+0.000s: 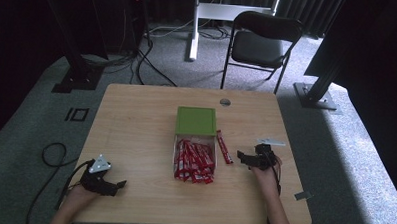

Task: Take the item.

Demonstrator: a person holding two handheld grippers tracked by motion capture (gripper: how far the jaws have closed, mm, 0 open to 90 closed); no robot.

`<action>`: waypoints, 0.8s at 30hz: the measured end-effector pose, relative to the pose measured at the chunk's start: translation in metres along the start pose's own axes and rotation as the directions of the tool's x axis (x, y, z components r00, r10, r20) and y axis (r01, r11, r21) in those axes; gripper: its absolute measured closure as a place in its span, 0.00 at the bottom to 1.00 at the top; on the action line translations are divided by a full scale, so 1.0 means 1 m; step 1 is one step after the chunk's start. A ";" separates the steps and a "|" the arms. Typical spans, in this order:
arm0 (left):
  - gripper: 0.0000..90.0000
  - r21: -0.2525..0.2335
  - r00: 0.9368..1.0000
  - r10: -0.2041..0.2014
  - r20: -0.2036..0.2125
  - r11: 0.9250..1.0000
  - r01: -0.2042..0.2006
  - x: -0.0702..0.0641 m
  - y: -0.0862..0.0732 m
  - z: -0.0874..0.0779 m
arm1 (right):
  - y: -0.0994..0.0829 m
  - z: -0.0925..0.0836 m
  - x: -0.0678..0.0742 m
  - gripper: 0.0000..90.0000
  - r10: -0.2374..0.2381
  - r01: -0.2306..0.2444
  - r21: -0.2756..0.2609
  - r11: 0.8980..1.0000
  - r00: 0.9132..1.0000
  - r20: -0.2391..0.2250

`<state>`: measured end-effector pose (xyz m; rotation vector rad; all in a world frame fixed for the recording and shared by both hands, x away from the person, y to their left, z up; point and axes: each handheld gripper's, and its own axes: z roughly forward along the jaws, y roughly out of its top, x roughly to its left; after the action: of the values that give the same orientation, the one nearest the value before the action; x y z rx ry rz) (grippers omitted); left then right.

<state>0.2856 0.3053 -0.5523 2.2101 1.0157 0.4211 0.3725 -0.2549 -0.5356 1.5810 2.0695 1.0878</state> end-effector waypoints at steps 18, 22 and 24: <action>0.02 0.000 1.000 0.000 0.000 1.000 0.000 0.000 0.000 0.000 | -0.025 -0.020 -0.010 0.15 -0.128 0.128 0.001 0.992 0.992 -0.009; 0.02 0.000 1.000 0.000 0.000 1.000 0.000 0.000 0.000 0.000 | -0.032 -0.023 -0.014 0.15 -0.159 0.159 0.012 0.987 0.987 -0.014; 0.02 0.000 1.000 0.000 0.000 1.000 0.000 0.000 0.000 0.000 | -0.035 -0.025 -0.017 0.15 -0.169 0.170 0.015 0.985 0.985 -0.027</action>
<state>0.2856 0.3052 -0.5523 2.2098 1.0161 0.4211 0.3380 -0.2834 -0.5475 1.3755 2.1902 1.0369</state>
